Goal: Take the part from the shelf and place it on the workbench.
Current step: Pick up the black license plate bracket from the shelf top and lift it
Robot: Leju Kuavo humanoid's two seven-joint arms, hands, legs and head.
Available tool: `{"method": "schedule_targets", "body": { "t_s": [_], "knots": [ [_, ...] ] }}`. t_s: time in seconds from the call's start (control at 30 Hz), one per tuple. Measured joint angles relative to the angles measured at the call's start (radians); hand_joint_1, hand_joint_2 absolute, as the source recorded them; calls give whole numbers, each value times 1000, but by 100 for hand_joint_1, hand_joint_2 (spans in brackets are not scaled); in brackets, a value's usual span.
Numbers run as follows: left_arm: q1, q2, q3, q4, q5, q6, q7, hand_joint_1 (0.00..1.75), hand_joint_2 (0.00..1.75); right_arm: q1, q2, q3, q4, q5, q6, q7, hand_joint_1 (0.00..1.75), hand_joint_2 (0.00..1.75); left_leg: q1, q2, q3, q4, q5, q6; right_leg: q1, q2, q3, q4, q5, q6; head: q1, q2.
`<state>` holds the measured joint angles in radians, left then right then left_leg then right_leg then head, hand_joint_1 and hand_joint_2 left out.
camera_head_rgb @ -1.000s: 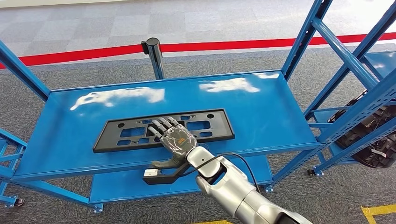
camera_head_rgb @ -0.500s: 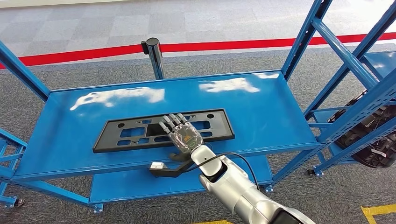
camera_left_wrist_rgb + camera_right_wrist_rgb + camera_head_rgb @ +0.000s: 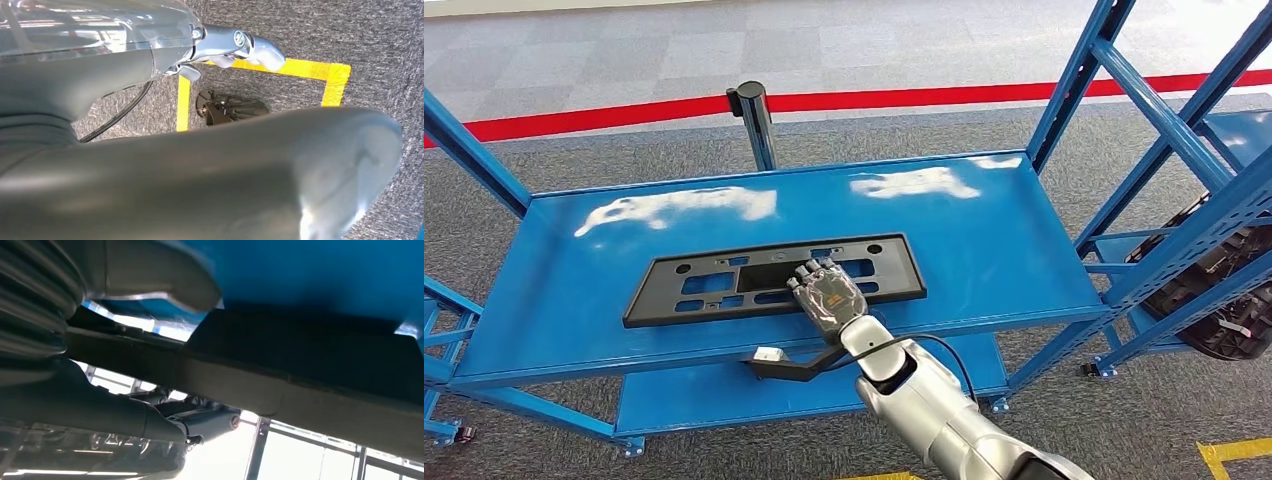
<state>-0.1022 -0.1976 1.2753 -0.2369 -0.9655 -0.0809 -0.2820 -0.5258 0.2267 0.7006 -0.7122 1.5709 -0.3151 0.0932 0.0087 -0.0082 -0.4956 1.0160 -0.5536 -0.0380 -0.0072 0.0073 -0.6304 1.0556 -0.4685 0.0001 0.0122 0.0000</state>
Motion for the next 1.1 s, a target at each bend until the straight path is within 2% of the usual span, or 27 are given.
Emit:
{"method": "schedule_targets", "body": {
  "t_s": [0.43, 0.67, 0.8, 1.1],
  "knots": [
    [0, 0, 0, 0, 0, 5, -9, 0, 0, 29, -13, -20, -42, 1, -13, -10, 175, 175, 0, 0, 0, 0, 0, 0, 0, 0, 0, 0, 0, 0, 0, 0],
    [0, 0, 0, 0, -1, 5, -22, 0, 0, 77, -23, -58, -124, -4, -19, -36, 175, 175, 0, 0, 0, 0, 0, 0, 0, 0, 0, -1, 0, 0, 0, 0],
    [2, 0, -1, 0, -1, -1, -75, 0, 175, 143, -31, -116, -270, -108, -2, -131, 175, 175, 0, 0, 0, 0, 0, 0, 0, 0, 0, -1, 0, 0, 0, 0],
    [8, 0, -1, 0, 10, -13, -120, 0, 175, 310, -70, -208, -718, -479, 116, -311, 175, 175, 0, 0, 0, 0, -1, 0, 0, 0, 0, -1, 0, 0, 0, 0]
  ]
}}
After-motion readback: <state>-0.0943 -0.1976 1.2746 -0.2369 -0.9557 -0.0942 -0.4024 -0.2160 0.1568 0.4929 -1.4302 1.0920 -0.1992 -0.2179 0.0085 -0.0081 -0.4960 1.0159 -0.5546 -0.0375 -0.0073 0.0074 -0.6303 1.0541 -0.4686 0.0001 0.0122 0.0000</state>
